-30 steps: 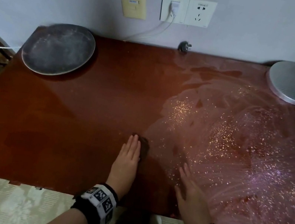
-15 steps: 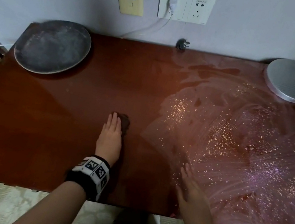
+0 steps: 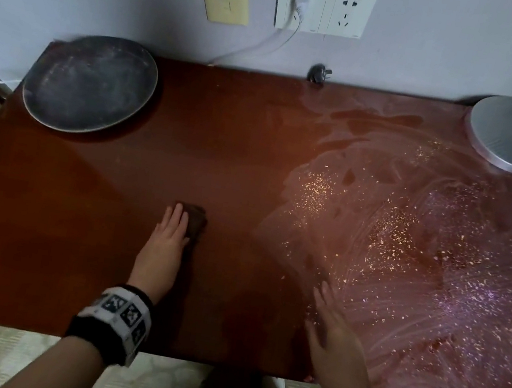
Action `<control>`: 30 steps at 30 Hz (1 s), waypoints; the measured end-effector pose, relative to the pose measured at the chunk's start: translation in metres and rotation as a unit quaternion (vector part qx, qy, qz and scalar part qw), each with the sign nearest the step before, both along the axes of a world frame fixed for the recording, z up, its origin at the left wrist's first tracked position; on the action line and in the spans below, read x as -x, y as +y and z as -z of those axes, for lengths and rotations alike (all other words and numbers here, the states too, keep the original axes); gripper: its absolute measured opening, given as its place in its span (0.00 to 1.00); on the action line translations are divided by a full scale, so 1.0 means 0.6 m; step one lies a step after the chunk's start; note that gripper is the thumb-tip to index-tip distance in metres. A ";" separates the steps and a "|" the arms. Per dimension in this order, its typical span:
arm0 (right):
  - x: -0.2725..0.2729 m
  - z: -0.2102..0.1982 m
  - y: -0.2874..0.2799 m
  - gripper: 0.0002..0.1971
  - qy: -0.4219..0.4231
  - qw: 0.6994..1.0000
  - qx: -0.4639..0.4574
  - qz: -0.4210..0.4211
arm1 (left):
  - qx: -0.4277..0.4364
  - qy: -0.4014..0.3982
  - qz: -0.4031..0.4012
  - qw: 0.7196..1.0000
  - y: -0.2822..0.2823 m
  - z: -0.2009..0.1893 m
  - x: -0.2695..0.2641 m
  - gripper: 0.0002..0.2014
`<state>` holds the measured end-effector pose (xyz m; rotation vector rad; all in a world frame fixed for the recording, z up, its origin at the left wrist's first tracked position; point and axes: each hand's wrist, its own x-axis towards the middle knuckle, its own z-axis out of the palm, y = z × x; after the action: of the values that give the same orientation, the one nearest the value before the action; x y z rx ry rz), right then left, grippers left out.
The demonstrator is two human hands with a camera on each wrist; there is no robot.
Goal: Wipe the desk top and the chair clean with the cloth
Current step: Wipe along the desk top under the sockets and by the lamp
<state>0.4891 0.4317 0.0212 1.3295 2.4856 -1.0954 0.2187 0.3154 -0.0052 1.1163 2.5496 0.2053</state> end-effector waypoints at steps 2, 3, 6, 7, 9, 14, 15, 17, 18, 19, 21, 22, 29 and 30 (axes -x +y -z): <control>0.006 0.003 -0.004 0.31 0.001 1.000 0.005 0.000 | -0.034 0.010 0.038 0.999 -0.013 0.020 -0.032 0.27; 0.010 0.005 -0.005 0.30 0.007 1.000 0.010 0.001 | -0.056 0.013 0.071 0.996 -0.016 0.032 -0.059 0.28; 0.031 0.008 -0.002 0.29 0.020 1.000 0.003 -0.013 | -0.096 -0.006 0.216 0.972 -0.010 0.051 -0.158 0.28; 0.039 0.008 -0.001 0.29 0.019 1.000 -0.007 -0.019 | -0.081 -0.015 0.253 0.964 -0.005 0.045 -0.176 0.27; 0.052 0.003 0.006 0.29 0.022 0.999 -0.020 -0.025 | -0.065 -0.016 0.279 0.958 0.007 0.035 -0.170 0.28; 0.056 -0.004 0.017 0.28 0.025 0.999 -0.039 -0.012 | -0.037 0.027 0.095 0.994 -0.001 0.021 0.002 0.31; 0.054 -0.004 0.015 0.28 0.022 0.999 -0.035 -0.011 | -0.017 0.036 0.052 0.998 -0.007 0.018 0.036 0.27; 0.050 -0.002 0.012 0.29 0.024 0.999 -0.025 -0.008 | -0.008 0.026 -0.034 0.999 -0.018 0.013 0.082 0.25; 0.048 0.000 0.010 0.29 0.028 0.999 -0.022 -0.006 | -0.008 0.024 -0.065 0.998 -0.017 0.014 0.091 0.25; 0.046 0.002 0.010 0.30 0.029 0.999 -0.020 -0.005 | -0.006 0.024 -0.081 0.996 -0.011 0.019 0.089 0.25; 0.047 0.003 0.014 0.30 0.025 1.000 -0.010 -0.003 | -0.022 0.015 -0.056 0.998 0.008 0.028 0.055 0.24; 0.050 0.004 0.016 0.30 0.024 1.000 -0.003 -0.004 | -0.035 0.017 -0.012 0.999 0.020 0.028 0.025 0.24; 0.102 0.008 0.055 0.30 0.062 0.994 -0.044 -0.077 | -0.008 -0.063 0.251 0.966 0.077 -0.001 -0.143 0.26; 0.109 0.010 0.060 0.30 0.072 0.992 -0.054 -0.089 | -0.016 -0.090 0.244 0.965 0.079 -0.015 -0.137 0.24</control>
<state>0.4236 0.4676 0.0150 1.0617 2.7405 -1.0652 0.3007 0.3627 0.0040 1.6136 2.0457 0.2097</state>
